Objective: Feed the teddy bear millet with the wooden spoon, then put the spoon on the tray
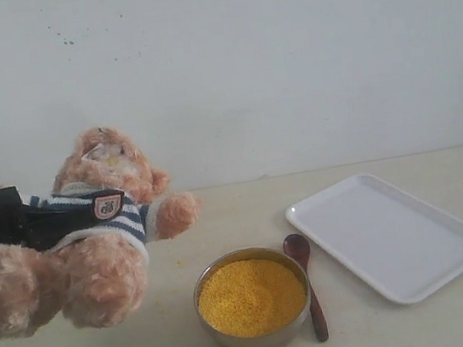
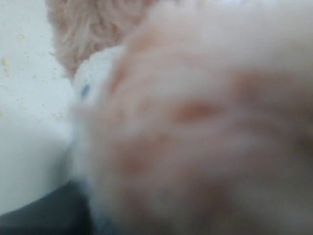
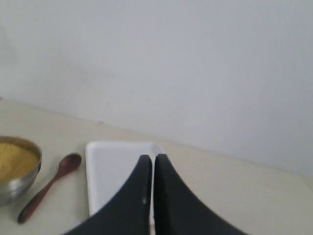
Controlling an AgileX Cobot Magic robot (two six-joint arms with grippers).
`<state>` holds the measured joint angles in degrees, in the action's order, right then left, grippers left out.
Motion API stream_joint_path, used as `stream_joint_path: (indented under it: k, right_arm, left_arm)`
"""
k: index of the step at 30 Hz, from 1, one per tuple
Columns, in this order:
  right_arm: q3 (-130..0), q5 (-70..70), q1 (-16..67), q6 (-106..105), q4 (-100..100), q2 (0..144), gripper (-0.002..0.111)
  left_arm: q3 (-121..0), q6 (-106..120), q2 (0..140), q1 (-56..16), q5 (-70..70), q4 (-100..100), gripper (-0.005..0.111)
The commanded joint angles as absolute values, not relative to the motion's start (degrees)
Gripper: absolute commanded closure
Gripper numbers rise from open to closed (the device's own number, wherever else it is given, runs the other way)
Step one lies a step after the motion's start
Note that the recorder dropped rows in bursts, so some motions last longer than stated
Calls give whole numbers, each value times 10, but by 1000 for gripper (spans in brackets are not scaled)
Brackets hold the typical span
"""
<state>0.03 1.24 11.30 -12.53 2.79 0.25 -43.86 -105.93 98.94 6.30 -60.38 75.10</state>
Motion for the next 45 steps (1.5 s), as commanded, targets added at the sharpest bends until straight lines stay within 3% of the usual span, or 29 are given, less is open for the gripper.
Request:
stream_joint_path:
  k: [1, 4, 8, 18, 28, 32, 35, 38, 40, 45]
  right_arm:
    - [0, -83, 113, -120, 25, 0, 107]
    - [0, -132, 113, -93, 32, 0, 107]
    - [0, -134, 113, 112, 77, 0, 107]
    - [0, 18, 113, 197, 78, 0, 107]
    - [0, -180, 113, 299, 86, 0, 107]
    - [-10, -189, 113, 391, 81, 0, 107]
    - [-45, -202, 113, 300, 50, 25, 107]
    - [-76, -214, 112, -80, 53, 117, 107]
    - [-87, -259, 112, -214, 147, 208, 107]
    - [-136, -251, 112, -282, 221, 484, 107]
  left_arm:
    - [-437, -1053, 986, 48, -638, 694, 103]
    - [-437, -1053, 988, 47, -668, 697, 103]
    - [-437, -1054, 991, 47, -699, 680, 103]
    - [-437, -1005, 991, 47, -700, 684, 103]
    - [-437, -976, 993, 47, -700, 680, 103]
    - [-437, -978, 993, 47, -700, 672, 103]
    - [-437, -978, 993, 44, -700, 694, 103]
    - [-437, -978, 993, 30, -700, 689, 103]
    - [-437, -975, 993, 16, -688, 667, 103]
    - [-437, -924, 993, 4, -673, 667, 103]
